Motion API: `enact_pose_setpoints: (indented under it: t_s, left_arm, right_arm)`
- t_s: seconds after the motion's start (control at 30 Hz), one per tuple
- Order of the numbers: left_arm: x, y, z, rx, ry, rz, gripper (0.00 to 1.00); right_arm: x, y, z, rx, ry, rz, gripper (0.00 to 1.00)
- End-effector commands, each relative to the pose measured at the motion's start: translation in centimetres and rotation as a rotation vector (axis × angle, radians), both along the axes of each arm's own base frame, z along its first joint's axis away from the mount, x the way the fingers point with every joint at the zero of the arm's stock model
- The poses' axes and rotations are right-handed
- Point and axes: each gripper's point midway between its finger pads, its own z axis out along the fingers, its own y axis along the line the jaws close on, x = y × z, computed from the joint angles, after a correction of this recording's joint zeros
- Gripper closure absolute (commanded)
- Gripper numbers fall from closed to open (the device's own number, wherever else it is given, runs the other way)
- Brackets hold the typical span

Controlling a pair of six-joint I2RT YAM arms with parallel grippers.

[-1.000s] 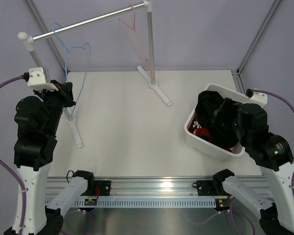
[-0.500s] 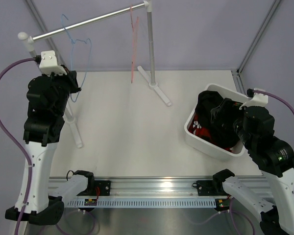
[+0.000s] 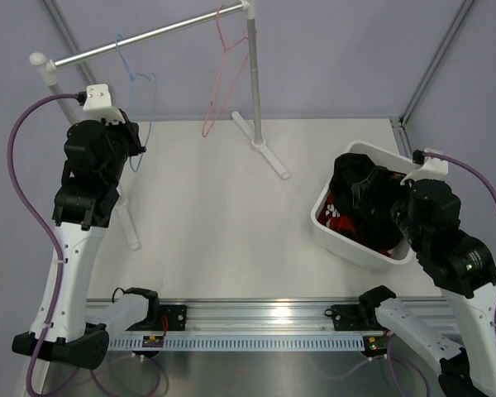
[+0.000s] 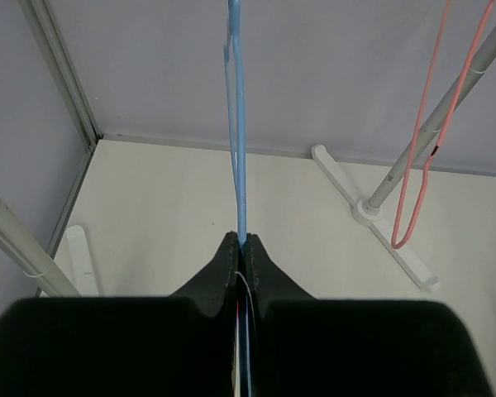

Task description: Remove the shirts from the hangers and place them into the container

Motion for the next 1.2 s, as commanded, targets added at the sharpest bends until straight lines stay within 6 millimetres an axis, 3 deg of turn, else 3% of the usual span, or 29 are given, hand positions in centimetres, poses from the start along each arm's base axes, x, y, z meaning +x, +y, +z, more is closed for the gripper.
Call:
enact_pose_setpoints:
  t_s: [0.0,0.4,0.5,0.53,0.6,0.63,0.73,0.9,1.03,1.17]
  left_arm:
    - [1.1,-0.2,-0.3,-0.04,-0.011,0.011,1.0]
    - [0.7,-1.7,-4.4,-0.112,0.07,-0.046,0.99]
    - [-0.1,-1.6,-5.1,-0.131,0.078,-0.041,0.71]
    - [-0.4,-1.6,-5.1,-0.136,0.075,-0.042,0.55]
    - [-0.9,-1.4,-5.5,-0.138,0.078,-0.035,0.36]
    - [-1.1,-1.3,-5.6,-0.135,0.084,-0.032,0.2]
    - [-1.6,-1.1,-6.0,-0.126,0.099,-0.021,0.01]
    - [-3.1,-0.9,-5.4,-0.141,0.077,-0.02,0.01]
    - [-5.9,-1.2,-4.6,-0.199,0.028,-0.052,0.01]
    - [-8.5,-2.0,-5.2,-0.264,0.018,-0.108,0.01]
  right_arm:
    - [0.1,0.7,0.8,0.002,-0.037,0.049,0.01]
    - [0.3,1.1,0.1,0.008,-0.025,0.06,0.0]
    - [0.5,1.5,-0.4,0.005,-0.011,0.074,0.01]
    - [0.6,1.5,-0.6,0.001,-0.002,0.072,0.01]
    - [0.8,1.2,-0.9,-0.006,0.007,0.054,0.01]
    - [1.0,1.1,-1.2,-0.01,0.02,0.038,0.01]
    - [1.5,0.5,-2.1,-0.036,0.059,-0.012,0.01]
    - [2.2,2.0,-3.3,-0.018,0.075,0.045,0.0]
    - [2.8,2.8,-4.8,-0.004,0.081,0.069,0.0]
    - [3.3,2.9,-5.6,-0.007,0.079,0.064,0.01]
